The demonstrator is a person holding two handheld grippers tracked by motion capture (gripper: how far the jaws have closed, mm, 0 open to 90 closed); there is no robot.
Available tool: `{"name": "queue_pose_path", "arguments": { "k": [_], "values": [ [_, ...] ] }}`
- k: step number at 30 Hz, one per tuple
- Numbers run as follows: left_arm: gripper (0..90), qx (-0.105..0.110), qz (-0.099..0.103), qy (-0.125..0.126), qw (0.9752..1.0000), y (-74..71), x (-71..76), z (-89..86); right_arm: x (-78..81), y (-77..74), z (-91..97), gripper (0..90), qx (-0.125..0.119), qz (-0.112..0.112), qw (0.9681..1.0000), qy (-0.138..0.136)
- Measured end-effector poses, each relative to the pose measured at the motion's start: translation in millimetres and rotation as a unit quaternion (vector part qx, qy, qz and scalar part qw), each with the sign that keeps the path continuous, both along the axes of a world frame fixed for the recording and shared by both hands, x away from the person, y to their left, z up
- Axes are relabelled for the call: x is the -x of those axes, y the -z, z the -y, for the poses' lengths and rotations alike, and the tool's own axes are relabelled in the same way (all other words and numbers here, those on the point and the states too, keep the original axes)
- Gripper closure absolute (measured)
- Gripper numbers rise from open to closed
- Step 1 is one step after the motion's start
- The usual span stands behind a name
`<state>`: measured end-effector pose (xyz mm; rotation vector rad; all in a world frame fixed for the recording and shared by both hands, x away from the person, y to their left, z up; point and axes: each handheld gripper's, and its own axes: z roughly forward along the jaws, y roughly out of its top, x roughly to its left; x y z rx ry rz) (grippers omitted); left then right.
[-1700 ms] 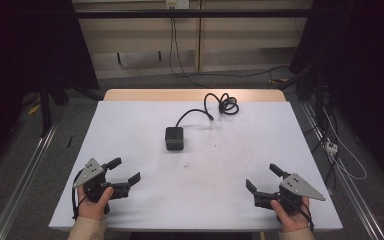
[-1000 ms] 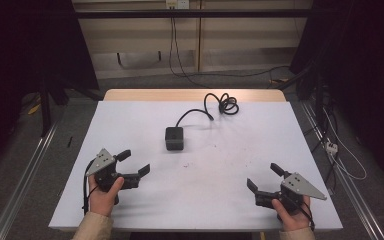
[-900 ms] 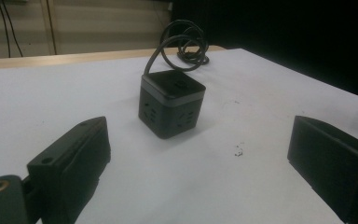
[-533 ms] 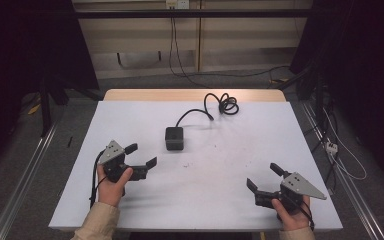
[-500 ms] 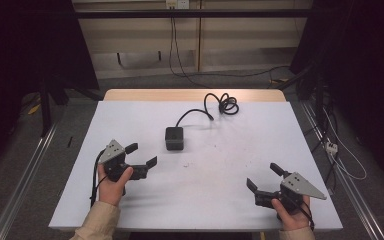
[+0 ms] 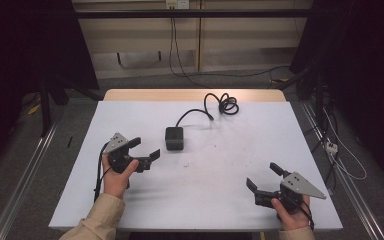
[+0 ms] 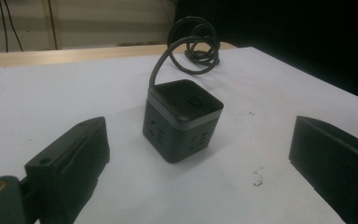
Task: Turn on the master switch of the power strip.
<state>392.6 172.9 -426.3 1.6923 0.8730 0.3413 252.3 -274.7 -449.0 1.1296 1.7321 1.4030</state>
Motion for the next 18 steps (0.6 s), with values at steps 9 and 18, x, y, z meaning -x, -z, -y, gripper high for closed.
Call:
{"name": "queue_pose_path", "arguments": {
  "k": [9,18],
  "values": [
    [4.8,-0.004,-0.003,0.006,1.0000,-2.1,-8.3,6.8,-0.1,-0.4,-1.0,3.1,-0.001,0.000,1.0000,-0.002],
    [4.8,-0.012,-0.004,0.007,0.9999,-3.4,-15.0,12.7,0.2,-0.9,-1.6,3.1,-0.004,0.000,1.0000,-0.002]
  ]
}}
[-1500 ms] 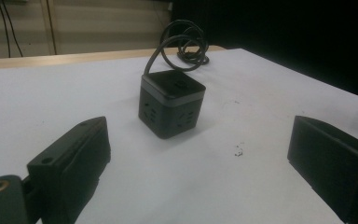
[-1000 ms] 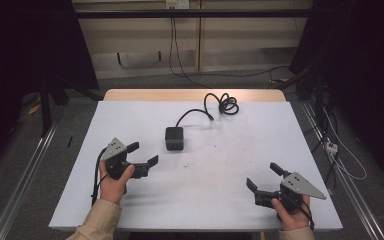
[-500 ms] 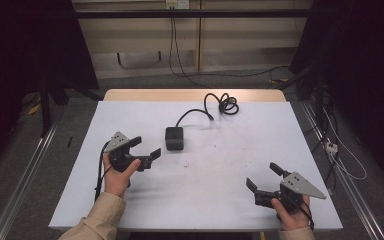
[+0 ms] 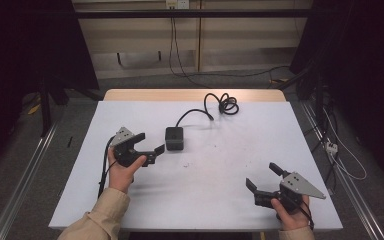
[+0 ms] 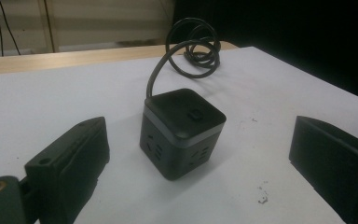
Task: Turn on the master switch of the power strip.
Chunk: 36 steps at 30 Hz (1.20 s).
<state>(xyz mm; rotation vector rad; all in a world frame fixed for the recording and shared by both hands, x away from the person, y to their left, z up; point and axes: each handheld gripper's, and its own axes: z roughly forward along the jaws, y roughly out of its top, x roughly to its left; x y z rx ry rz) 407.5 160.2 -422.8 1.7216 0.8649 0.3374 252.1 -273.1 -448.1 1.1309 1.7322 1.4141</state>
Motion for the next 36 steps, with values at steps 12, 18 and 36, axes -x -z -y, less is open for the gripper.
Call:
{"name": "queue_pose_path", "arguments": {
  "k": [12,18,36],
  "values": [
    [5.4,0.000,-0.001,0.002,1.0000,-3.2,-7.6,7.2,0.3,-0.4,0.6,3.2,0.000,0.000,1.0000,-0.002],
    [6.5,-0.002,-0.003,0.001,1.0000,-2.1,-10.9,9.9,0.5,-0.9,0.4,3.2,0.000,0.001,1.0000,-0.003],
    [12.4,-0.009,-0.004,0.002,0.9999,-7.2,-20.6,18.3,0.3,-0.8,0.4,3.3,-0.002,0.001,1.0000,-0.007]
  ]
}}
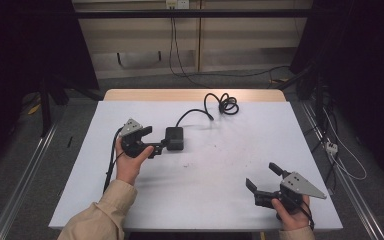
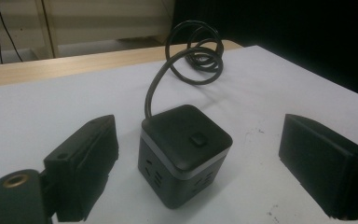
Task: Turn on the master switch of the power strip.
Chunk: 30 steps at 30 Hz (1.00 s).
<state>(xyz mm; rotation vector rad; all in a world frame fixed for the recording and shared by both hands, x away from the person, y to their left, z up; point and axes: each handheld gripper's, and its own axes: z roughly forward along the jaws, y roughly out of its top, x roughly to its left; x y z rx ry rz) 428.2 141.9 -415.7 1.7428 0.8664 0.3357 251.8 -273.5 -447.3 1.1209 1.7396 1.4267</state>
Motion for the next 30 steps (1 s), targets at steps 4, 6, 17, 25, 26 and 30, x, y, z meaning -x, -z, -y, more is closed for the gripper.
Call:
{"name": "queue_pose_path", "arguments": {
  "k": [4,6,17,25,26,30],
  "values": [
    [14.4,-0.001,0.000,0.001,1.0000,0.9,-1.2,0.5,0.0,-0.3,-0.1,3.3,0.001,0.001,1.0000,0.001],
    [16.0,-0.004,-0.001,0.001,1.0000,1.1,-1.9,0.6,-0.2,-0.1,0.2,3.3,0.001,0.001,1.0000,0.001],
    [26.5,-0.015,0.003,0.005,0.9999,-5.0,-6.6,7.6,-0.3,-0.1,0.2,3.3,0.000,0.001,1.0000,0.000],
    [36.4,-0.021,0.003,0.001,0.9998,-3.2,-9.0,9.0,-0.2,-0.3,0.3,3.3,-0.002,0.000,1.0000,-0.001],
    [37.7,-0.022,0.004,0.001,0.9997,-3.0,-9.5,8.5,-0.3,-0.3,0.2,3.3,-0.001,0.000,1.0000,-0.001],
    [44.7,-0.019,0.004,-0.001,0.9998,-2.7,-11.3,7.4,-0.3,-0.3,0.1,3.3,-0.002,0.000,1.0000,-0.002]
  ]
}}
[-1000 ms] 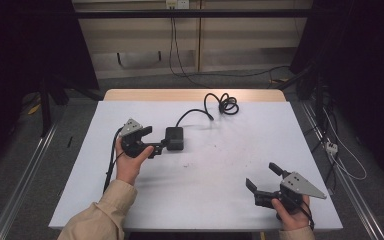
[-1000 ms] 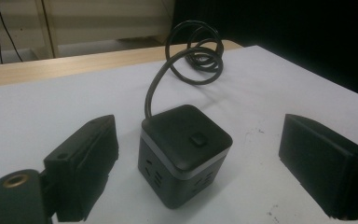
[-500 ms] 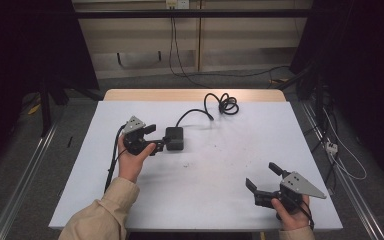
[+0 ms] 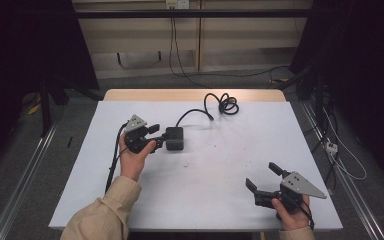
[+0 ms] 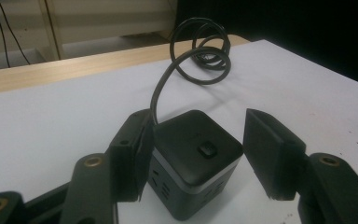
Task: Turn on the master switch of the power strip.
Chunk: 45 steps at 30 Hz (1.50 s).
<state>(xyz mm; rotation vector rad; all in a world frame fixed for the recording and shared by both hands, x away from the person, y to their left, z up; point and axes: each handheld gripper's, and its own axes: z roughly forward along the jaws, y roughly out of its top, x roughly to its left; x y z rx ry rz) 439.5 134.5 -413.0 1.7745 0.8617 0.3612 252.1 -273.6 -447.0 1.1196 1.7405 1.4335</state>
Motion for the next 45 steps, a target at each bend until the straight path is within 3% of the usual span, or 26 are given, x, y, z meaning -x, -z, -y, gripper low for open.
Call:
{"name": "queue_pose_path", "arguments": {
  "k": [6,7,14,28,45],
  "values": [
    [50.5,0.005,-0.007,0.000,1.0000,0.7,-2.1,0.5,-0.3,0.0,-0.6,3.3,0.000,0.000,1.0000,-0.003],
    [52.2,-0.005,-0.008,0.005,0.9999,0.3,-2.7,0.0,-0.3,0.0,-0.6,3.4,0.000,-0.001,1.0000,-0.003],
    [58.8,-0.004,-0.005,0.010,0.9999,-2.2,-6.5,2.4,-0.4,0.0,-0.7,3.4,0.001,-0.001,1.0000,-0.003],
    [72.9,0.004,-0.024,0.011,0.9996,2.0,-11.2,6.7,-0.5,0.2,-0.5,3.5,-0.002,-0.001,1.0000,-0.003],
    [87.6,-0.007,-0.032,0.014,0.9994,5.5,-12.8,10.7,-0.4,-0.1,-0.5,3.8,0.000,-0.001,1.0000,-0.005]
  ]
}}
